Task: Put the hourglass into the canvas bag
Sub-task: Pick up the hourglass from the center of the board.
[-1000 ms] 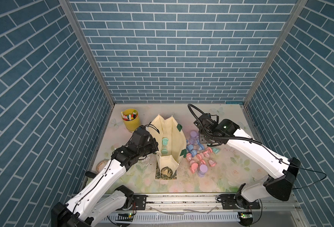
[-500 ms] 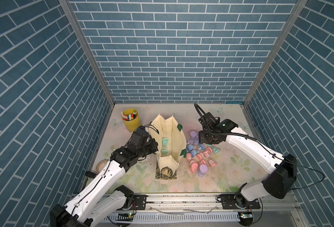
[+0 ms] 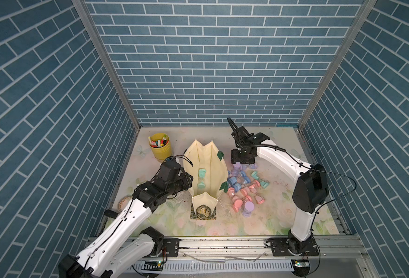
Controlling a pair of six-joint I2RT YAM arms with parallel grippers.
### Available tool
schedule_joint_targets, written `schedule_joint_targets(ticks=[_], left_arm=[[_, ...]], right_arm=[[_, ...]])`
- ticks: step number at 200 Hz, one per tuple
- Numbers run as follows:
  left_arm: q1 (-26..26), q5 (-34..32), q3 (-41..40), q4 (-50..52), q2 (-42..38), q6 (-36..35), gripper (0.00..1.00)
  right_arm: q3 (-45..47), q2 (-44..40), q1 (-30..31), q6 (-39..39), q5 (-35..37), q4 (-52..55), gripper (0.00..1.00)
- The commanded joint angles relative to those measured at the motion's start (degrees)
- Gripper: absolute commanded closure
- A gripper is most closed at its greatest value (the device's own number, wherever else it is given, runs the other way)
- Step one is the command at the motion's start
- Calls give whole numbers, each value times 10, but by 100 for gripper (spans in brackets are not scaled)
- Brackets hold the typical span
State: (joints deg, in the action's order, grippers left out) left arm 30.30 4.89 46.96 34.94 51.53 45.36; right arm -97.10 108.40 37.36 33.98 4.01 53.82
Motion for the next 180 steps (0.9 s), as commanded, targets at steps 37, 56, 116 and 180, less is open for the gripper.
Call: schedule_joint_targets(ticks=[37, 56, 116, 180], left_arm=[[3, -17, 16, 37, -9, -8, 59], [3, -17, 16, 38, -9, -8, 58], [3, -11, 16, 33, -7, -8, 56], [3, -11, 13, 36, -22, -8, 51]], right_arm=[[-45, 70, -1, -16, 21, 38, 29], [-47, 83, -2, -15, 23, 37, 30], [-49, 113, -1, -11, 19, 31, 39], [-31, 96, -1, -1, 20, 22, 73]])
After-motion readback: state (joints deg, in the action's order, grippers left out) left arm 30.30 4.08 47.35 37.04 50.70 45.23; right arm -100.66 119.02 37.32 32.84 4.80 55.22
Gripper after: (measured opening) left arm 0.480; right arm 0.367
